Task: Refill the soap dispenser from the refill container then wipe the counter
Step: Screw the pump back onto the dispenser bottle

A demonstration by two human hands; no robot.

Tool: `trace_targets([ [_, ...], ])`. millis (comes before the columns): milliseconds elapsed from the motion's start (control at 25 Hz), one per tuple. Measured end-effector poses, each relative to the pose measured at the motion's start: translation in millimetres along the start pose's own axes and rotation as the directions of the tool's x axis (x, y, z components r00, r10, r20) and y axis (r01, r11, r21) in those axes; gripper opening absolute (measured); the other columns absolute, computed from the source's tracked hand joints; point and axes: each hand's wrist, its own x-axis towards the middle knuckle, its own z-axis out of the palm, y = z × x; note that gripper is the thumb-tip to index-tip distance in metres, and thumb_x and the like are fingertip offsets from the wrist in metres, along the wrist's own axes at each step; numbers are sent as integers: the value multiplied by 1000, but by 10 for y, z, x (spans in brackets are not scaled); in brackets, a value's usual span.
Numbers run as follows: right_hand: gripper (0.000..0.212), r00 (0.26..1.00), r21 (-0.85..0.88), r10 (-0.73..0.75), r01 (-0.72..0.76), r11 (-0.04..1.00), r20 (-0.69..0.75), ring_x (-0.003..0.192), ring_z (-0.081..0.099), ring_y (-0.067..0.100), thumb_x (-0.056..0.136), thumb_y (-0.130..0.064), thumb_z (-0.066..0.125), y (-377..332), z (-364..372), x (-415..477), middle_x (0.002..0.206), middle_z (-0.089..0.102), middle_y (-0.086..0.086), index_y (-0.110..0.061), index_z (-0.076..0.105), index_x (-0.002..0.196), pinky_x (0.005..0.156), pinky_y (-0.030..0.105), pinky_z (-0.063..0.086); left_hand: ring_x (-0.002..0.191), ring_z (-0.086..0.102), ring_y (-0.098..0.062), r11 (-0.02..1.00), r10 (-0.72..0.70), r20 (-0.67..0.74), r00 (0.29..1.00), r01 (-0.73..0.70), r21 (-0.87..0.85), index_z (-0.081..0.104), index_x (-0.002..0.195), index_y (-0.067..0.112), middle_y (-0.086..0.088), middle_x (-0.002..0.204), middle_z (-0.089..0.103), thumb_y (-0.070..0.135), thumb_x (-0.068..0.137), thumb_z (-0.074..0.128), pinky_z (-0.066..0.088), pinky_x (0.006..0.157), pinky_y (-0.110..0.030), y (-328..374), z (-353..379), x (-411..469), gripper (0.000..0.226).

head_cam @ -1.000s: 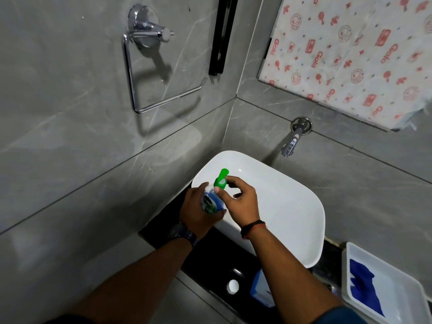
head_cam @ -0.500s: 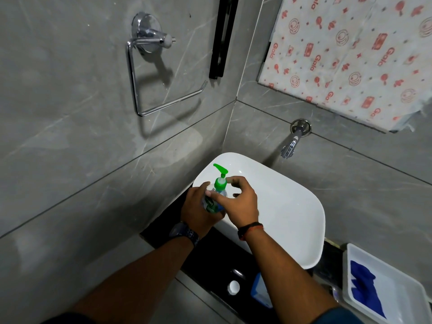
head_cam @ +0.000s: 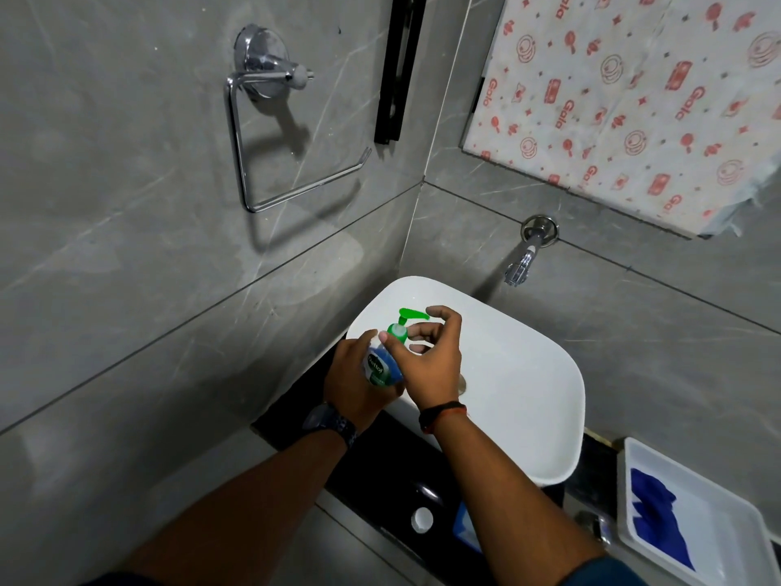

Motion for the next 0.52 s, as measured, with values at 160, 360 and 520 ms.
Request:
trace_targets([
  [160,65,999,27,7,-8,1000,45,98,62,10,69,-22,82,21,19,-22,105,65,-9,-35,37,115,89,34,53,108,53,-23,999,-9,-13,1000,9,-50,51,124,13,-8,116,58,22,54,83,45,83,-28,4,-9,-23,78],
  [360,70,1000,5,-4,4,1000,17,94,62,9,68,-23,84,13,14,-20,96,64,-8,-33,36,117,88,31,52,103,54,-24,999,0,-20,1000,-1,-47,52,121,13,-7,111,59,23,53,84,48,78,-29,-8,-9,-14,76],
  [520,68,999,-14,-29,29,999,14,90,63,7,68,-21,84,24,5,-8,91,66,-6,-32,38,116,87,32,52,105,53,-21,1000,-4,2,1000,4,-11,51,123,15,-6,113,58,26,54,84,46,78,-27,-13,7,-11,77],
])
